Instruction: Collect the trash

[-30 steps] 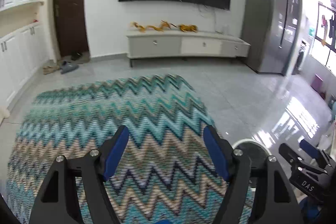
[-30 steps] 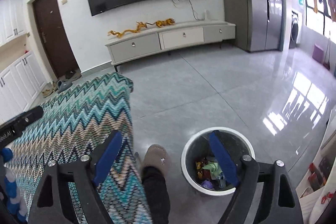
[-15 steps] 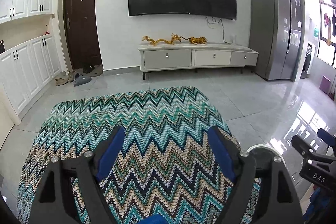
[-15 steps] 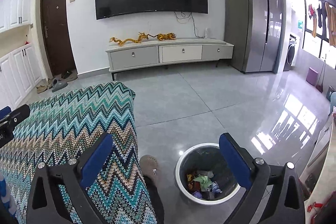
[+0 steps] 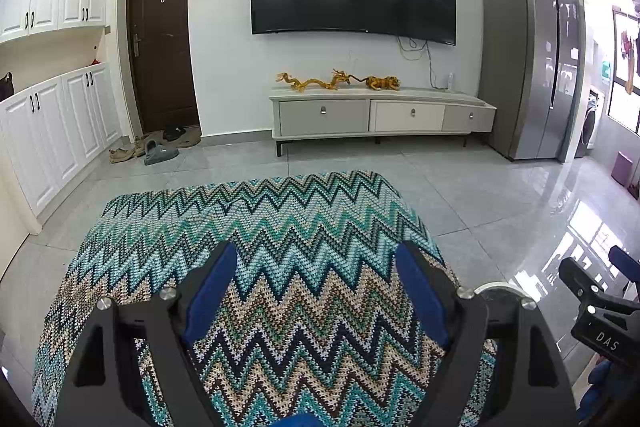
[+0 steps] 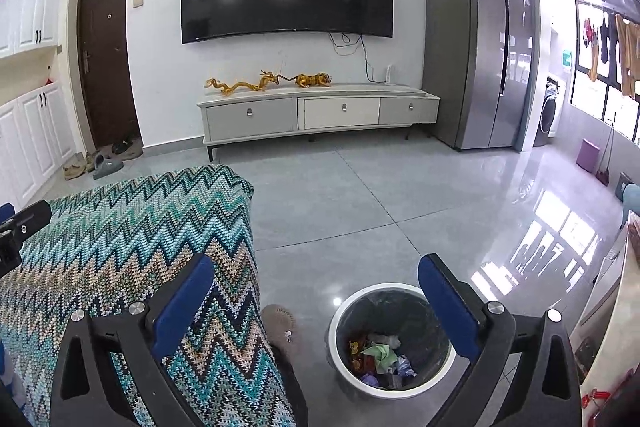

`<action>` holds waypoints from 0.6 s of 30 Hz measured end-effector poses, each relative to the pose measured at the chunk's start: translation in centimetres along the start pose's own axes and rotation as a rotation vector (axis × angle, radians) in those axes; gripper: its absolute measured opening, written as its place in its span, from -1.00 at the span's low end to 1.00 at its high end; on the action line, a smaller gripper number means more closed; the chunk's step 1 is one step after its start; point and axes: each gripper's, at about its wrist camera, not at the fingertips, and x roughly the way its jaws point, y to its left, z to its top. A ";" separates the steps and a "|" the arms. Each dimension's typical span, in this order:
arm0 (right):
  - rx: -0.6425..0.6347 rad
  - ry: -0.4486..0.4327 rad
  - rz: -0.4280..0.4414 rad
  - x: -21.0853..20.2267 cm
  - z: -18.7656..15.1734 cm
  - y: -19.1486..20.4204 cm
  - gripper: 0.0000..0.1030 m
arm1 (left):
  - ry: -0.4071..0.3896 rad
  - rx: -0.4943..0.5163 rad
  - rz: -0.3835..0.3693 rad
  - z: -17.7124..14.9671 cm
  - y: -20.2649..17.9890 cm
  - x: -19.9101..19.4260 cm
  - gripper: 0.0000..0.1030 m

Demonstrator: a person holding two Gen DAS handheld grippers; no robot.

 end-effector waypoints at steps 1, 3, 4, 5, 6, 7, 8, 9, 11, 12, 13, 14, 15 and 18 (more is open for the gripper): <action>0.002 -0.003 0.000 -0.1 0.0 0.0 1.00 | -0.004 -0.001 0.002 0.0 0.0 -0.1 0.57; 0.002 -0.012 -0.002 -0.2 0.1 0.0 1.00 | -0.015 -0.003 0.007 0.1 0.1 -0.4 0.57; 0.002 -0.016 -0.003 -0.3 0.2 0.0 1.00 | -0.018 -0.005 0.008 0.2 0.2 -0.5 0.57; 0.000 -0.021 -0.004 -0.4 0.2 0.1 1.00 | -0.021 -0.007 0.009 0.2 0.2 -0.6 0.57; -0.001 -0.023 -0.005 -0.4 0.3 0.0 1.00 | -0.026 -0.010 0.011 0.3 0.3 -0.7 0.57; -0.001 -0.025 -0.005 -0.5 0.3 0.1 1.00 | -0.028 -0.010 0.012 0.3 0.3 -0.8 0.58; -0.001 -0.027 -0.005 -0.5 0.3 0.1 1.00 | -0.033 -0.012 0.014 0.4 0.3 -0.9 0.58; 0.000 -0.029 -0.005 -0.5 0.3 0.1 1.00 | -0.037 -0.014 0.016 0.4 0.4 -1.0 0.58; 0.001 -0.036 -0.006 -0.7 0.3 0.1 1.00 | -0.044 -0.016 0.019 0.5 0.4 -1.2 0.58; 0.000 -0.037 -0.006 -0.7 0.3 0.1 1.00 | -0.047 -0.018 0.020 0.5 0.4 -1.3 0.58; -0.001 -0.038 -0.006 -0.7 0.3 0.1 1.00 | -0.048 -0.020 0.020 0.5 0.4 -1.3 0.58; -0.003 -0.041 -0.009 -0.8 0.3 0.2 1.00 | -0.048 -0.023 0.020 0.5 0.4 -1.3 0.58; -0.002 -0.042 -0.010 -0.8 0.3 0.2 1.00 | -0.048 -0.025 0.020 0.5 0.5 -1.3 0.59; -0.002 -0.045 -0.010 -0.9 0.3 0.1 1.00 | -0.052 -0.031 0.021 0.5 0.6 -1.4 0.63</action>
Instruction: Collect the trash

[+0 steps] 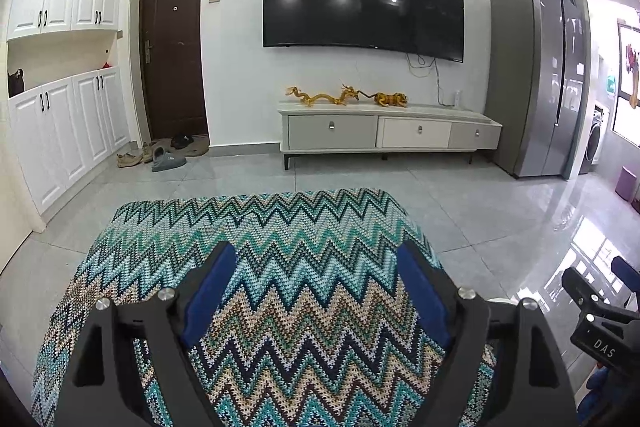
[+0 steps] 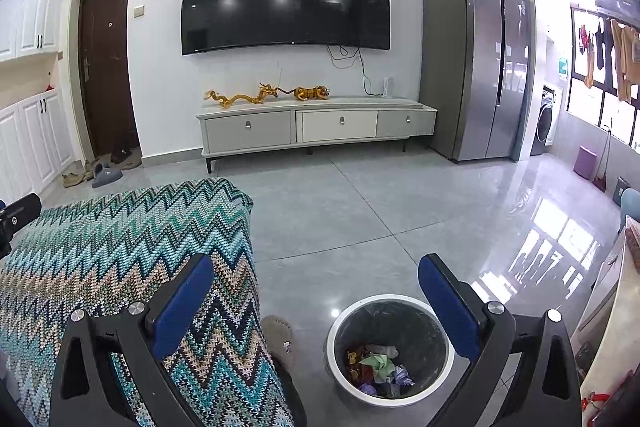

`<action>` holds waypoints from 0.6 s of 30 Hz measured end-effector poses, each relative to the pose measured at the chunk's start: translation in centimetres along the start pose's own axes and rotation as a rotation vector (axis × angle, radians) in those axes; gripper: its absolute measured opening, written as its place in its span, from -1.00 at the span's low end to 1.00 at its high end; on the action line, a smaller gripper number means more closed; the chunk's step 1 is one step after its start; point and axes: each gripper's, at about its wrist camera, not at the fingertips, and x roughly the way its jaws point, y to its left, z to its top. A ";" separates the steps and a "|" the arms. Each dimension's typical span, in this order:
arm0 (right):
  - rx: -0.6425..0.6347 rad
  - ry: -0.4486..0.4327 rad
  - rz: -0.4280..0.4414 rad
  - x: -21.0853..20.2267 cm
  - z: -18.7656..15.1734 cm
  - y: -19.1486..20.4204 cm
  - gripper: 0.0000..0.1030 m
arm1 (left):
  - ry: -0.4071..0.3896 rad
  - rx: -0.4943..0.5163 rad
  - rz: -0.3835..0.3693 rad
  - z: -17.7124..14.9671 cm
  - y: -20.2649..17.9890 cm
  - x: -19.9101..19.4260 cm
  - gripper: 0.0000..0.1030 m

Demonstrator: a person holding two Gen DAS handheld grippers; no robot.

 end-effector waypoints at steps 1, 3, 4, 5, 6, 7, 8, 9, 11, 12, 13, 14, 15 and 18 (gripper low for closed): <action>0.001 0.000 0.000 0.0 0.0 0.0 1.00 | -0.003 -0.001 0.001 0.0 0.0 -0.1 0.64; 0.004 -0.001 -0.003 -0.1 0.0 -0.1 1.00 | -0.006 0.000 0.003 0.1 0.0 -0.1 0.65; 0.004 -0.002 -0.004 -0.2 0.0 -0.1 1.00 | -0.007 0.000 0.003 0.1 0.0 -0.1 0.65; 0.005 -0.003 -0.006 -0.2 0.1 -0.2 1.00 | -0.008 0.000 0.003 0.1 0.0 -0.1 0.65; 0.007 -0.004 -0.007 -0.2 0.1 -0.2 1.00 | -0.007 0.000 0.003 0.1 0.0 0.0 0.65; 0.007 -0.006 -0.008 -0.2 0.1 -0.2 1.00 | -0.007 -0.001 0.003 0.1 0.0 0.0 0.65; 0.006 -0.008 -0.010 -0.3 0.1 -0.2 1.00 | -0.006 -0.003 0.002 0.1 0.0 0.0 0.65; 0.004 -0.009 -0.012 -0.3 0.2 -0.2 1.00 | -0.004 -0.005 0.001 0.1 0.0 0.0 0.65; 0.003 -0.008 -0.012 -0.2 0.2 -0.2 1.00 | -0.003 -0.005 0.001 0.1 0.0 0.0 0.65; 0.003 -0.007 -0.012 -0.2 0.1 -0.2 1.00 | -0.003 -0.005 0.001 0.1 0.0 0.0 0.65; 0.003 -0.007 -0.012 -0.2 0.1 -0.2 1.00 | -0.003 -0.005 -0.001 0.1 0.0 0.0 0.65; 0.004 -0.007 -0.012 -0.2 0.2 -0.2 1.00 | -0.002 -0.004 -0.003 0.0 0.0 0.0 0.65; 0.003 -0.008 -0.012 -0.2 0.1 -0.2 1.00 | 0.000 -0.002 -0.004 0.0 0.0 0.0 0.65; 0.004 -0.005 -0.011 -0.2 0.1 -0.2 1.00 | 0.003 0.004 -0.005 -0.1 -0.1 0.0 0.65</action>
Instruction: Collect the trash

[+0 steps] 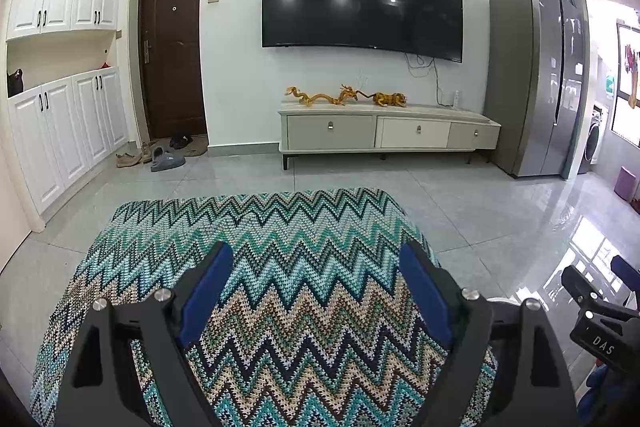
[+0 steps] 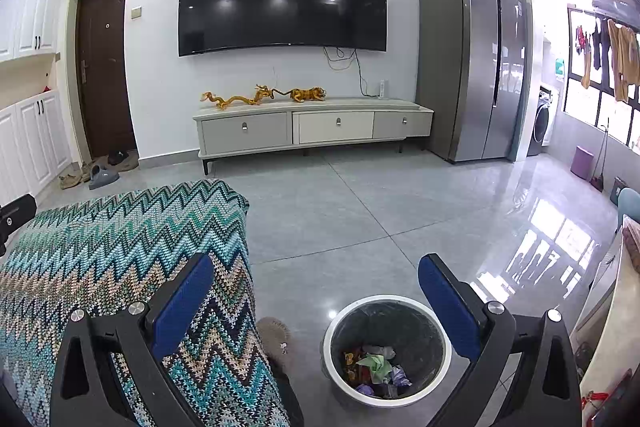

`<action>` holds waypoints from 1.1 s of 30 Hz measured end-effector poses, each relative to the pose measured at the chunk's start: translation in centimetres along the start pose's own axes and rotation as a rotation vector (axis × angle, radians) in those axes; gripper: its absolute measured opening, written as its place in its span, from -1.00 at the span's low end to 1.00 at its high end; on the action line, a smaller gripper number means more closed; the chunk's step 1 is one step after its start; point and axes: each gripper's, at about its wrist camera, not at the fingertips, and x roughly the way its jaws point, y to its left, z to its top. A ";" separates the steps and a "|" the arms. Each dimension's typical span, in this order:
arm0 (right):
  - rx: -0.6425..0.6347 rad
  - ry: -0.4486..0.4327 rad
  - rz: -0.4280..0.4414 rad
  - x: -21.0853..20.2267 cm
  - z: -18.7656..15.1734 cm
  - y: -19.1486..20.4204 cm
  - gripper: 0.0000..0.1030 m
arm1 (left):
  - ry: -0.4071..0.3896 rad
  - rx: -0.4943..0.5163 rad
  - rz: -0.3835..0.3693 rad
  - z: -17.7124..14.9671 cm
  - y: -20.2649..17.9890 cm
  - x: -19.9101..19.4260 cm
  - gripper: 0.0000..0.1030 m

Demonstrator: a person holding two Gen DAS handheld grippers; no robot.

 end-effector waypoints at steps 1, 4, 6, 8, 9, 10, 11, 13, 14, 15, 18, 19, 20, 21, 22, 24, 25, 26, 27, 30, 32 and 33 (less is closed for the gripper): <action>0.000 0.001 0.001 0.0 0.0 0.0 1.00 | 0.001 0.001 0.000 0.0 0.0 0.0 0.65; -0.001 0.005 0.001 0.1 -0.2 0.1 1.00 | 0.007 0.006 0.010 -0.1 0.0 0.1 0.65; -0.001 0.006 0.000 0.2 -0.2 0.1 1.00 | 0.013 0.010 0.015 -0.2 0.0 0.3 0.65; -0.002 0.006 0.000 0.2 -0.2 0.1 1.00 | 0.019 0.010 0.015 -0.2 0.0 0.4 0.65; -0.001 0.006 0.001 0.1 -0.2 0.1 1.00 | 0.021 0.010 0.016 -0.3 0.0 0.4 0.65; -0.003 0.005 0.000 0.1 -0.2 0.1 1.00 | 0.022 0.011 0.017 -0.3 0.0 0.5 0.65; -0.005 0.004 -0.001 0.1 -0.2 0.1 1.00 | 0.023 0.011 0.017 -0.3 0.0 0.5 0.65; -0.002 0.007 0.001 0.2 -0.2 0.1 1.00 | 0.025 0.011 0.016 -0.3 0.0 0.5 0.65; -0.001 0.007 0.001 0.1 -0.2 0.0 1.00 | 0.025 0.012 0.016 -0.3 0.0 0.5 0.65; -0.001 0.006 -0.001 0.1 -0.2 0.1 1.00 | 0.027 0.012 0.016 -0.3 0.0 0.5 0.65; 0.000 0.006 0.001 0.1 -0.2 0.1 1.00 | 0.030 0.009 0.016 -0.3 0.0 0.5 0.65; -0.001 0.006 0.001 0.1 -0.2 0.1 1.00 | 0.031 0.007 0.016 -0.3 0.0 0.5 0.65; -0.001 0.006 0.000 0.2 -0.2 0.1 1.00 | 0.033 0.005 0.015 -0.3 0.1 0.5 0.65; -0.001 0.005 -0.002 0.2 -0.2 0.1 1.00 | 0.034 0.004 0.015 -0.3 0.1 0.5 0.65; -0.001 0.006 -0.003 0.1 -0.2 0.1 1.00 | 0.035 0.004 0.014 -0.4 0.1 0.5 0.65; 0.001 0.006 -0.004 0.1 -0.3 0.1 1.00 | 0.038 0.002 0.012 -0.4 0.1 0.4 0.65; 0.000 0.006 -0.004 0.1 -0.3 0.1 1.00 | 0.039 0.001 0.012 -0.4 0.1 0.4 0.65; 0.000 0.006 -0.004 0.1 -0.3 0.1 1.00 | 0.040 0.000 0.010 -0.4 0.1 0.4 0.65; 0.000 0.006 -0.003 0.1 -0.3 0.1 1.00 | 0.040 0.000 0.009 -0.4 0.1 0.4 0.65; 0.000 0.005 -0.004 0.0 -0.3 0.1 1.00 | 0.043 -0.002 0.004 -0.4 0.1 0.3 0.65; 0.001 0.004 -0.004 0.1 -0.3 0.1 1.00 | 0.045 -0.006 0.002 -0.3 0.1 0.3 0.65; 0.000 0.004 -0.005 0.1 -0.3 0.1 1.00 | 0.045 -0.009 0.002 -0.3 0.2 0.2 0.65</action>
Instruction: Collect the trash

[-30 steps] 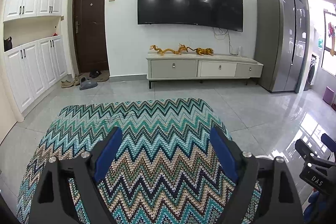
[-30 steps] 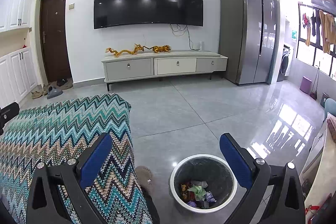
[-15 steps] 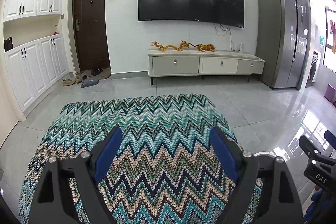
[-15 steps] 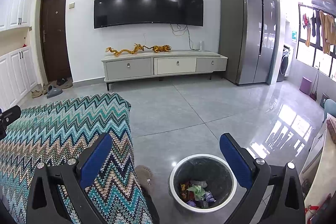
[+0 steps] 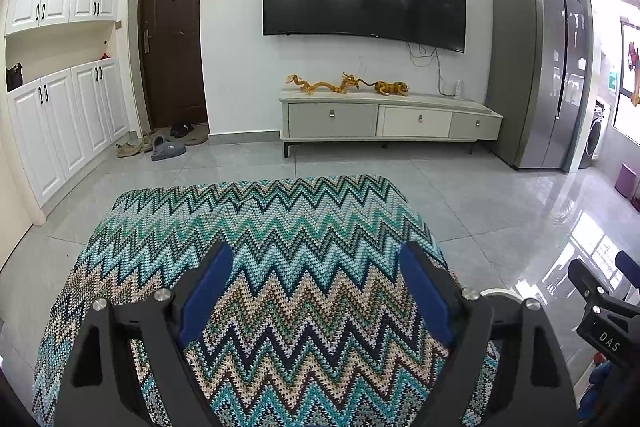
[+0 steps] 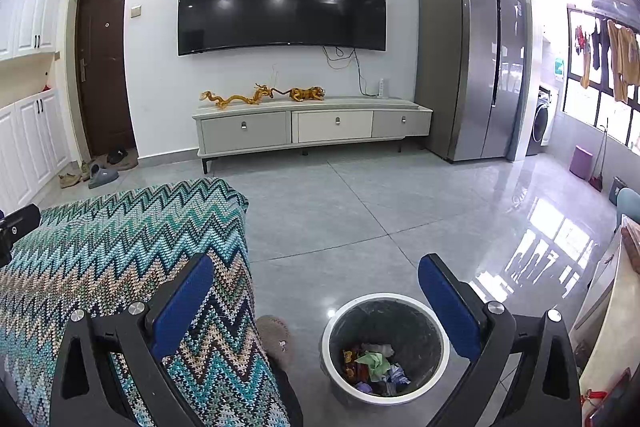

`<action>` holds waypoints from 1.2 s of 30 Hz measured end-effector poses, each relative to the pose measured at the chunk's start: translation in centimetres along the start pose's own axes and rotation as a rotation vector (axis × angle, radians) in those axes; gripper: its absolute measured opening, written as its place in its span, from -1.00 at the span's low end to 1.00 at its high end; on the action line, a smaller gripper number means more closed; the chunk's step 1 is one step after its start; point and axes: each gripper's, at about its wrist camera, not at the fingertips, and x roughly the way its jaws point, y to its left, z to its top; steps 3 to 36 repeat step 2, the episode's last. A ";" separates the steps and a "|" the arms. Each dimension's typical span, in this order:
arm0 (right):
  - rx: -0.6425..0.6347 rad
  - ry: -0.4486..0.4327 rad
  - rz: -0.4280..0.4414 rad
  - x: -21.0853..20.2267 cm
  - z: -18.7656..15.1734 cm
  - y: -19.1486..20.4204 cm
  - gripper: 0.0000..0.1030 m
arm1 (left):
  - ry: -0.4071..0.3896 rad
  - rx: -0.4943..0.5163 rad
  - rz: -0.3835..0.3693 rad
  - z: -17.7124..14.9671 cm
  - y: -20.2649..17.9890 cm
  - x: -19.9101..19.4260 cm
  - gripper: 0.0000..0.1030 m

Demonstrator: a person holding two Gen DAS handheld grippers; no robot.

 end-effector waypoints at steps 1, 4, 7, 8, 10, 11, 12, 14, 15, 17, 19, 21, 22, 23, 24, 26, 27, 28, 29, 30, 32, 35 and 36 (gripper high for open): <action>0.000 0.000 -0.001 -0.1 0.0 0.0 1.00 | 0.000 -0.003 0.000 0.0 0.0 -0.1 0.65; 0.001 -0.001 0.000 -0.1 0.0 0.0 1.00 | 0.001 -0.005 0.000 0.0 0.1 -0.1 0.65; 0.001 -0.001 0.000 -0.1 0.0 0.0 1.00 | 0.001 -0.005 0.000 0.0 0.1 -0.1 0.65; 0.001 -0.001 0.000 -0.1 0.0 0.0 1.00 | 0.001 -0.005 0.000 0.0 0.1 -0.1 0.65; 0.001 -0.001 0.000 -0.1 0.0 0.0 1.00 | 0.001 -0.005 0.000 0.0 0.1 -0.1 0.65; 0.001 -0.001 0.000 -0.1 0.0 0.0 1.00 | 0.001 -0.005 0.000 0.0 0.1 -0.1 0.65; 0.001 -0.001 0.000 -0.1 0.0 0.0 1.00 | 0.001 -0.005 0.000 0.0 0.1 -0.1 0.65; 0.001 -0.001 0.000 -0.1 0.0 0.0 1.00 | 0.001 -0.005 0.000 0.0 0.1 -0.1 0.65; 0.001 -0.001 0.000 -0.1 0.0 0.0 1.00 | 0.001 -0.005 0.000 0.0 0.1 -0.1 0.65; 0.001 -0.001 0.000 -0.1 0.0 0.0 1.00 | 0.001 -0.005 0.000 0.0 0.1 -0.1 0.65; 0.001 -0.001 0.000 -0.1 0.0 0.0 1.00 | 0.001 -0.005 0.000 0.0 0.1 -0.1 0.65; 0.001 -0.001 0.000 -0.1 0.0 0.0 1.00 | 0.001 -0.005 0.000 0.0 0.1 -0.1 0.65; 0.001 -0.001 0.000 -0.1 0.0 0.0 1.00 | 0.001 -0.005 0.000 0.0 0.1 -0.1 0.65; 0.001 -0.001 0.000 -0.1 0.0 0.0 1.00 | 0.001 -0.005 0.000 0.0 0.1 -0.1 0.65; 0.001 -0.001 0.000 -0.1 0.0 0.0 1.00 | 0.001 -0.005 0.000 0.0 0.1 -0.1 0.65; 0.001 -0.001 0.000 -0.1 0.0 0.0 1.00 | 0.001 -0.005 0.000 0.0 0.1 -0.1 0.65; 0.001 -0.001 0.000 -0.1 0.0 0.0 1.00 | 0.001 -0.005 0.000 0.0 0.1 -0.1 0.65; 0.001 -0.001 0.000 -0.1 0.0 0.0 1.00 | 0.001 -0.005 0.000 0.0 0.1 -0.1 0.65; 0.001 -0.001 0.000 -0.1 0.0 0.0 1.00 | 0.001 -0.005 0.000 0.0 0.1 -0.1 0.65; 0.001 -0.001 0.000 -0.1 0.0 0.0 1.00 | 0.001 -0.005 0.000 0.0 0.1 -0.1 0.65; 0.001 -0.001 0.000 -0.1 0.0 0.0 1.00 | 0.001 -0.005 0.000 0.0 0.1 -0.1 0.65; 0.001 -0.001 0.000 -0.1 0.0 0.0 1.00 | 0.001 -0.005 0.000 0.0 0.1 -0.1 0.65; 0.001 -0.001 0.000 -0.1 0.0 0.0 1.00 | 0.001 -0.005 0.000 0.0 0.1 -0.1 0.65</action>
